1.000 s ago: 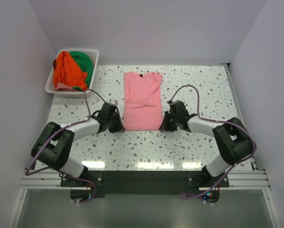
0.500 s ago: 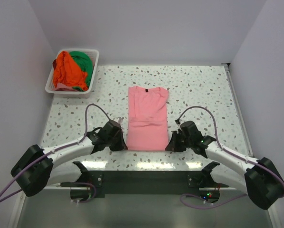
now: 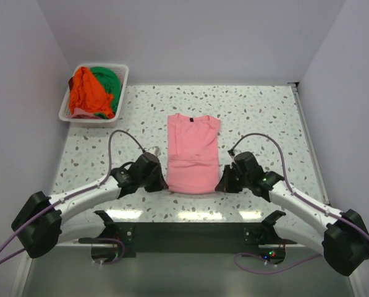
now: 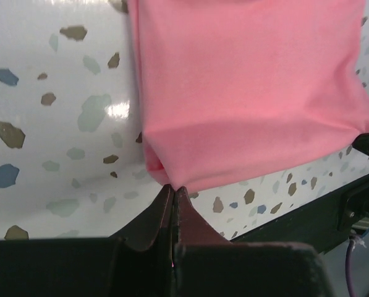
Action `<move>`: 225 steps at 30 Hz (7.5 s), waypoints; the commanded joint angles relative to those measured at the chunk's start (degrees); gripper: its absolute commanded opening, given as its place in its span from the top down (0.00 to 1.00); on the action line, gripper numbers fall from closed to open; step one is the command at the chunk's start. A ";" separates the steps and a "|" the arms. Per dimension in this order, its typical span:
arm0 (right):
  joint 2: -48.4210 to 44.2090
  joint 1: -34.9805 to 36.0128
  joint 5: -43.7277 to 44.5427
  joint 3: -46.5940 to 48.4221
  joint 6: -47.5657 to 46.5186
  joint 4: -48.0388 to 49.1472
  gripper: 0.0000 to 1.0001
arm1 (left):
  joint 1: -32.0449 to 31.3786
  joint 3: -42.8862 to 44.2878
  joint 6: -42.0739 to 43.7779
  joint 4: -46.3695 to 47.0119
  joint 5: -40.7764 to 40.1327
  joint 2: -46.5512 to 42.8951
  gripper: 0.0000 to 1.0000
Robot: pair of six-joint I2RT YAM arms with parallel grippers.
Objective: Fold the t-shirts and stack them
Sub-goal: Fold the tshirt, then neatly place the folded tshirt to the corner
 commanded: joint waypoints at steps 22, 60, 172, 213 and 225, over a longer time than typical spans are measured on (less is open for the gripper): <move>21.22 -7.14 14.07 39.42 -7.36 -1.54 1.00 | 14.06 39.34 13.75 1.38 -8.11 21.01 1.00; 59.10 -18.75 7.39 68.17 -9.56 0.13 1.00 | 24.17 74.76 19.38 -1.52 4.81 59.60 1.00; 94.26 -41.60 48.43 112.37 -47.61 1.44 1.00 | 26.63 36.27 15.07 -7.93 -9.96 25.51 0.00; 82.68 -43.09 48.34 101.16 -37.16 7.76 0.02 | 26.63 34.60 14.89 -8.55 -8.37 19.98 0.00; 72.13 -37.74 46.85 91.21 -36.19 9.62 0.01 | 26.63 31.18 15.33 -8.03 -8.99 13.04 0.00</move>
